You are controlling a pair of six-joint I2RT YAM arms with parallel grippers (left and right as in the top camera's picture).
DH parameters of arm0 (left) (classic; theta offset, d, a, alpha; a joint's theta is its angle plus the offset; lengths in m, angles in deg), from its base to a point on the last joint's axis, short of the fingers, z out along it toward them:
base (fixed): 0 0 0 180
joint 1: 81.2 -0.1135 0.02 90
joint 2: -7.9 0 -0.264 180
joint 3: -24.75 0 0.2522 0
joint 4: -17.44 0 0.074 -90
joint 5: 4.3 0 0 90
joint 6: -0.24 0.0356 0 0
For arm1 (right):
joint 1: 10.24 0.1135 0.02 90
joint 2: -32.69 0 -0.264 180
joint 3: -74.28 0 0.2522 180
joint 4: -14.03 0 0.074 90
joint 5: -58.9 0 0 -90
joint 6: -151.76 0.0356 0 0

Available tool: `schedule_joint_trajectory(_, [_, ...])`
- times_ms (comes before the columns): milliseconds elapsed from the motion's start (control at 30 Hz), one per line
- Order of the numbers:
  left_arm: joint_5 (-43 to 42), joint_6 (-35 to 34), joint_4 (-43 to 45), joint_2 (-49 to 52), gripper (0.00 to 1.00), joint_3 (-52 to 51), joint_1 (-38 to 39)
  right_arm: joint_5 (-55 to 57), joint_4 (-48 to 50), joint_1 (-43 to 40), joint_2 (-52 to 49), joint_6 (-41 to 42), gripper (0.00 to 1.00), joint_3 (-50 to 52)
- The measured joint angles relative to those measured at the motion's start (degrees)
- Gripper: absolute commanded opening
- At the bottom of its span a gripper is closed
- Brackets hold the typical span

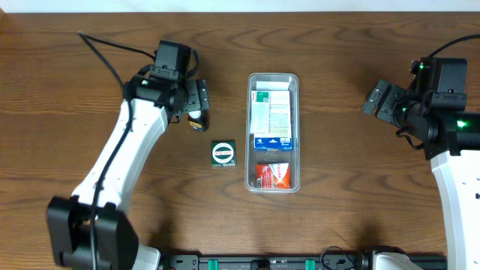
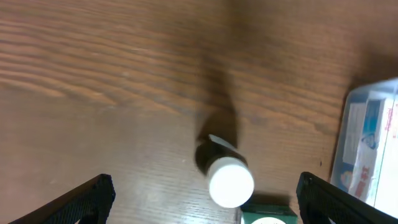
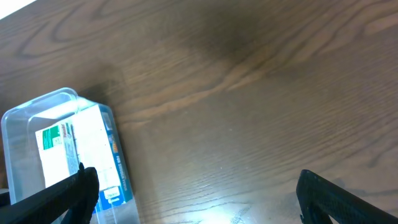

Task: Pack container
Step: 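Lower the left gripper onto the white-capped bottle and grasp it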

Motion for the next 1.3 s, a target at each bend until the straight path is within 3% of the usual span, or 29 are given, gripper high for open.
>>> schedule_joint_trajectory(200, [-2.78, 1.6, 0.39, 5.46, 0.88, 0.0, 0.04, 0.0, -0.02, 0.0, 0.0, 0.0, 0.99, 0.0])
schedule_joint_trajectory(333, [-3.26, 2.36, 0.39, 7.21, 0.75, 0.0, 0.07, 0.0, 0.0, 0.0, 0.0, 0.0, 0.99, 0.0])
schedule_joint_trajectory(500, [-3.74, 2.67, 0.07, 7.34, 0.7, 0.0, 0.07, 0.0, 0.0, 0.0, 0.0, 0.0, 0.99, 0.0])
schedule_joint_trajectory(633, [-4.07, 2.69, -0.24, 7.34, 0.58, 0.0, 0.07, 0.0, 0.0, 0.0, 0.0, 0.0, 0.99, 0.0])
schedule_joint_trajectory(767, [-5.25, 2.71, -0.24, 7.34, 0.56, 0.0, 0.07, 0.0, -0.02, 0.0, 0.0, 0.0, 0.99, 0.0])
schedule_joint_trajectory(1033, [-7.08, 2.62, -0.26, 7.72, 0.38, 0.0, 0.07, 0.0, 0.0, 0.0, 0.0, 0.0, 0.99, 0.0])
schedule_joint_trajectory(1300, [-7.06, 2.71, -0.87, 7.72, 0.29, 0.0, 0.07, 0.0, 0.0, 0.0, 0.0, 0.0, 0.99, 0.0])
